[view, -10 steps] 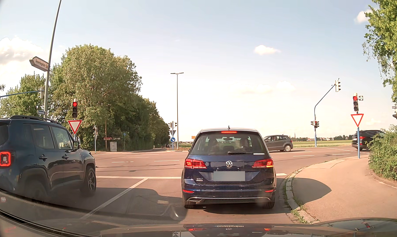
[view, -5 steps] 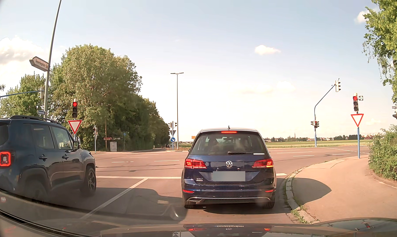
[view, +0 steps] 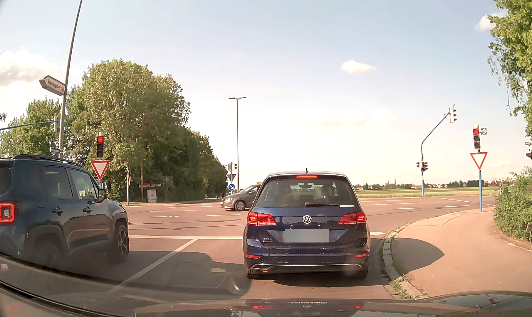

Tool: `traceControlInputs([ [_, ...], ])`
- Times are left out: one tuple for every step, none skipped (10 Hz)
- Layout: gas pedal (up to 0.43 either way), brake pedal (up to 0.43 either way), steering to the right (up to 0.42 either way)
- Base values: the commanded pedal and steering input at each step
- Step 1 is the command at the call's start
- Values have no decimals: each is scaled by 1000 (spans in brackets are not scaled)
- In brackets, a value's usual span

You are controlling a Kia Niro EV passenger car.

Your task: Follow the waypoints while adhering to traffic rules and regulations

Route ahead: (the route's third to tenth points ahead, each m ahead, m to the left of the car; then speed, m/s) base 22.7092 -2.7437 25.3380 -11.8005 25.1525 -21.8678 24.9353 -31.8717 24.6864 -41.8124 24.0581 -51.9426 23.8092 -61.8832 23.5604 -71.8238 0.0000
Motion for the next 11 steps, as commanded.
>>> traceControlInputs([
  [0, 439, 19],
  [0, 439, 19],
  [0, 439, 19],
  [0, 439, 19],
  [0, 439, 19],
  [0, 439, 19],
  [0, 439, 19],
  [0, 372, 19],
  [0, 201, 18],
  [0, 244, 18],
  [0, 250, 17],
])
